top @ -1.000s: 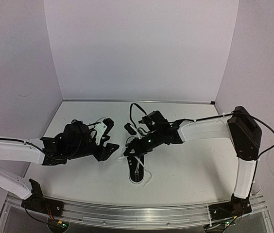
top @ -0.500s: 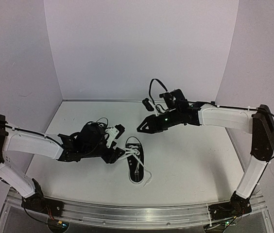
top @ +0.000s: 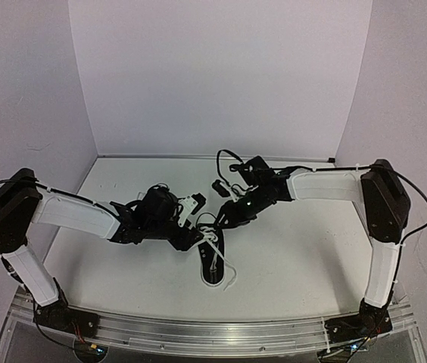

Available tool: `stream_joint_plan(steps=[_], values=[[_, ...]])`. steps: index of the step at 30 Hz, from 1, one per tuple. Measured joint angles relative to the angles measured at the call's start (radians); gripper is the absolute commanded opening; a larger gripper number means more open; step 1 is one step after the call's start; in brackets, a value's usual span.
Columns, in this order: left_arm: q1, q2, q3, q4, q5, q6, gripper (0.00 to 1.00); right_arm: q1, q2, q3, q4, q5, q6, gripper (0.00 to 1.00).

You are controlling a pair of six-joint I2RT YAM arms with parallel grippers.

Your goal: Tie the shoes

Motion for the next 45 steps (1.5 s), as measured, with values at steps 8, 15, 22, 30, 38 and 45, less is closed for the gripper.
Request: stream_joint_plan(steps=[8,15,22,30,38,45], values=[[0.003,0.023,0.002,-0.013,0.003,0.0,0.61,0.002,0.062,0.05,-0.008,-0.033,-0.024,0.3],[0.005,0.023,0.002,-0.013,0.003,0.0,0.6,0.01,0.101,0.066,-0.028,-0.054,-0.034,0.27],[0.006,0.024,0.002,-0.013,0.003,0.007,0.6,0.029,0.105,0.089,-0.035,-0.069,-0.049,0.09],[0.013,0.024,0.002,-0.017,0.002,0.026,0.6,0.034,0.105,0.092,-0.046,-0.073,-0.053,0.03],[0.023,0.04,0.002,-0.023,0.002,0.027,0.54,0.034,0.105,0.089,-0.055,-0.072,-0.054,0.0],[0.03,0.04,0.002,-0.023,0.001,0.026,0.46,0.034,0.101,0.085,-0.058,-0.071,-0.053,0.0]])
